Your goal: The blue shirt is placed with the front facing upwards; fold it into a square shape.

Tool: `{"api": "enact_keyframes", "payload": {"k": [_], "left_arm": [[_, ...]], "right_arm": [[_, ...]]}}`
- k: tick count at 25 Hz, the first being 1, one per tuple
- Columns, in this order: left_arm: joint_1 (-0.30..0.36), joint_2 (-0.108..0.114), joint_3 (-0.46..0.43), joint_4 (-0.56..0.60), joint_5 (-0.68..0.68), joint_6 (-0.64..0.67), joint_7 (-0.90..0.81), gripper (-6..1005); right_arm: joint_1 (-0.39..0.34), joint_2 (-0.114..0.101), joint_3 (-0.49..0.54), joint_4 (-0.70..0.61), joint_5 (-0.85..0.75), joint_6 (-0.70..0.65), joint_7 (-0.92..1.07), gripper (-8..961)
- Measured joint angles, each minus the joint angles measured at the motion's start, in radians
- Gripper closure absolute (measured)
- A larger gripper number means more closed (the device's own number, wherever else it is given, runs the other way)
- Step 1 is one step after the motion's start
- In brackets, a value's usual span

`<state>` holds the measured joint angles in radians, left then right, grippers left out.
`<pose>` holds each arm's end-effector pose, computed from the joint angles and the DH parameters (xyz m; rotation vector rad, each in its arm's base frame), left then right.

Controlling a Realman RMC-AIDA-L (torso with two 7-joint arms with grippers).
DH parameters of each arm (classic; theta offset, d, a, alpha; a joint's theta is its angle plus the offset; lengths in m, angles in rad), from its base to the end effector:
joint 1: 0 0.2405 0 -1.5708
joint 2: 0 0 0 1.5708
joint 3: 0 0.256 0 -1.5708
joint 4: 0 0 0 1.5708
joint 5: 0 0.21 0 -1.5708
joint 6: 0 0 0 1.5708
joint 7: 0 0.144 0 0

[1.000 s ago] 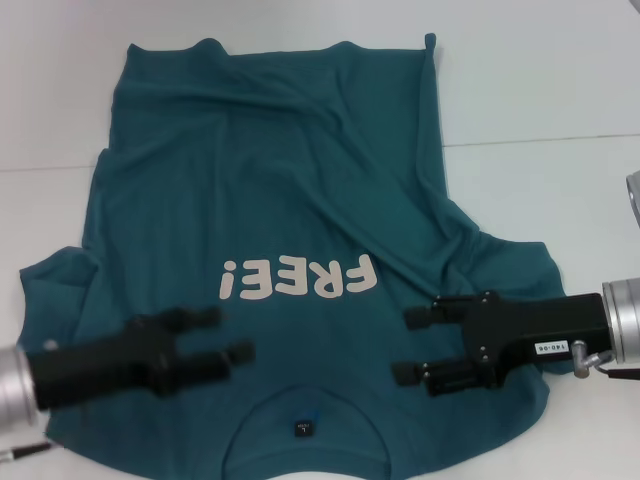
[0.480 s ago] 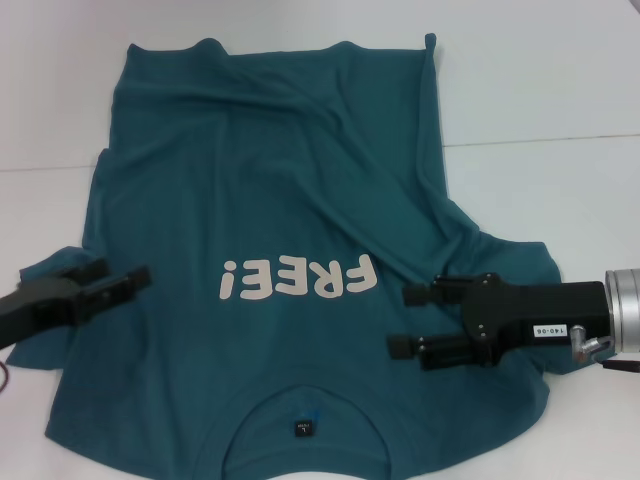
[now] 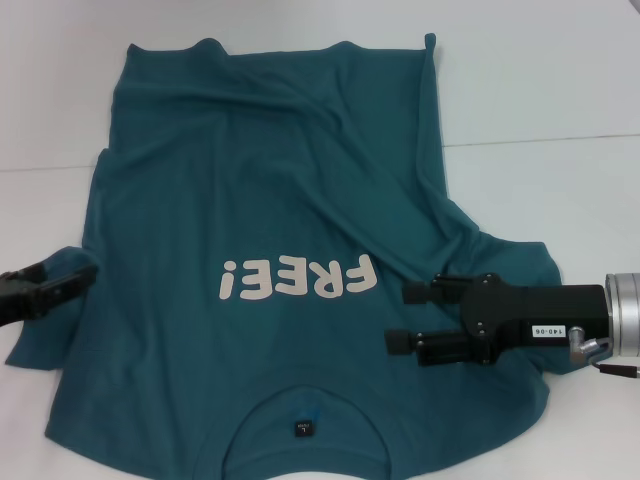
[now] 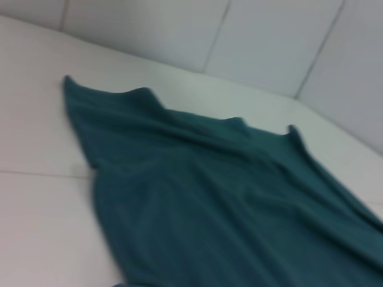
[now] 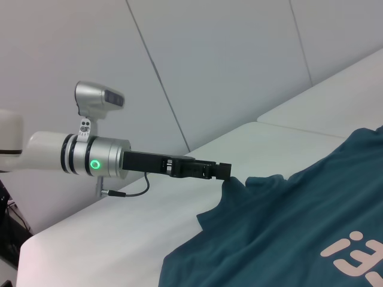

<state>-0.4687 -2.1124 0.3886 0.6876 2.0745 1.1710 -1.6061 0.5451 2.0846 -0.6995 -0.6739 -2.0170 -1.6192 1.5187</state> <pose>-0.3455 0.3461 0.0385 -2.0468 -1.1311 -0.6002 0.2501 0.3266 -0.0030 -2.7871 0.7687 0.7475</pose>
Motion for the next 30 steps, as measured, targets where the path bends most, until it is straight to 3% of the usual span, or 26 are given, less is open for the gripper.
{"api": "enact_keyframes", "payload": {"k": [16, 30], "left_arm": [[0.011, -0.008, 0.002, -0.01, 0.021, -0.12, 0.008, 126], [0.008, -0.011, 0.027, -0.031, 0.025, -0.125, 0.021, 125]], "right_arm": [[0.0, 0.0, 0.002, 0.001, 0.005, 0.001, 0.0, 26], [-0.001, 0.0, 0.002, 0.002, 0.006, 0.0, -0.002, 25]]}}
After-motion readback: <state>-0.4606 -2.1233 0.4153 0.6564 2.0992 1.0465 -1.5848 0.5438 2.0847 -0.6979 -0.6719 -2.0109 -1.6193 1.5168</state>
